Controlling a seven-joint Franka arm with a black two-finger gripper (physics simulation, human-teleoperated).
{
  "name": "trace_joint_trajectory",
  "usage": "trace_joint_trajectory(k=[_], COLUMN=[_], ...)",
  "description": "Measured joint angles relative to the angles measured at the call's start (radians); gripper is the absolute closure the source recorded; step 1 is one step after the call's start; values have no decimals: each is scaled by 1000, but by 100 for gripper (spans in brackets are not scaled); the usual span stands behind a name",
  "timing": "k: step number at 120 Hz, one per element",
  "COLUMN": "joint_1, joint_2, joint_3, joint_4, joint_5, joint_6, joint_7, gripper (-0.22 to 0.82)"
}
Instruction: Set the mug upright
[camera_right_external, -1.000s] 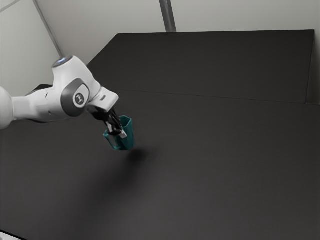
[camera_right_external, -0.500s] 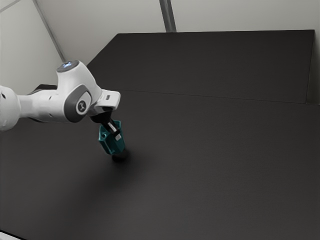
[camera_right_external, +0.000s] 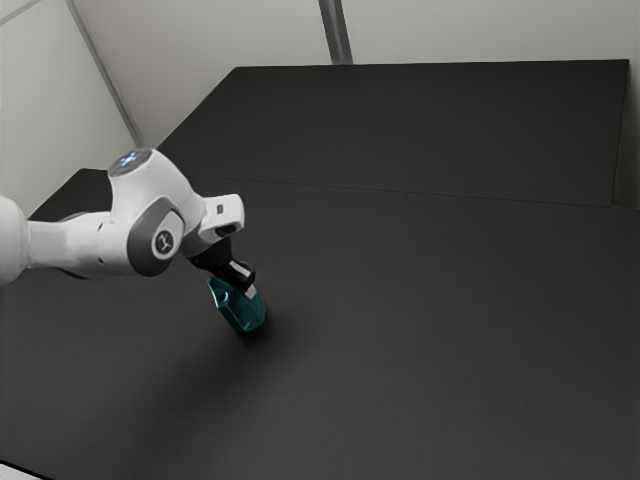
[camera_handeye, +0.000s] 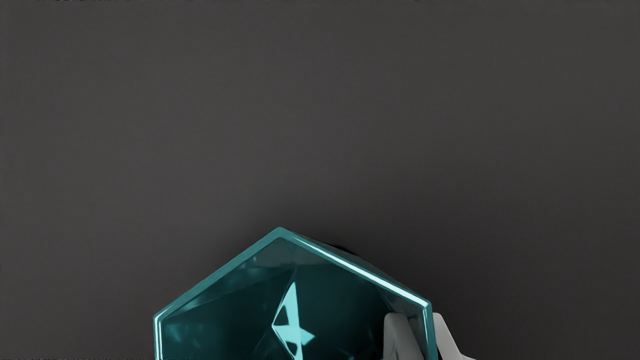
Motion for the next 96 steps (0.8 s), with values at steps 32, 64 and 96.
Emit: trace_joint_trajectory(k=[32,64,96], joint_1=[1,0,-1], joint_2=[9,32,47], joint_3=[0,-1,-1], joint_4=[-20,-27,-10], joint_5=[-1,-7,-16], joint_6=[86,110,89], joint_7=[-80,-131,-156], gripper=[79,79,59])
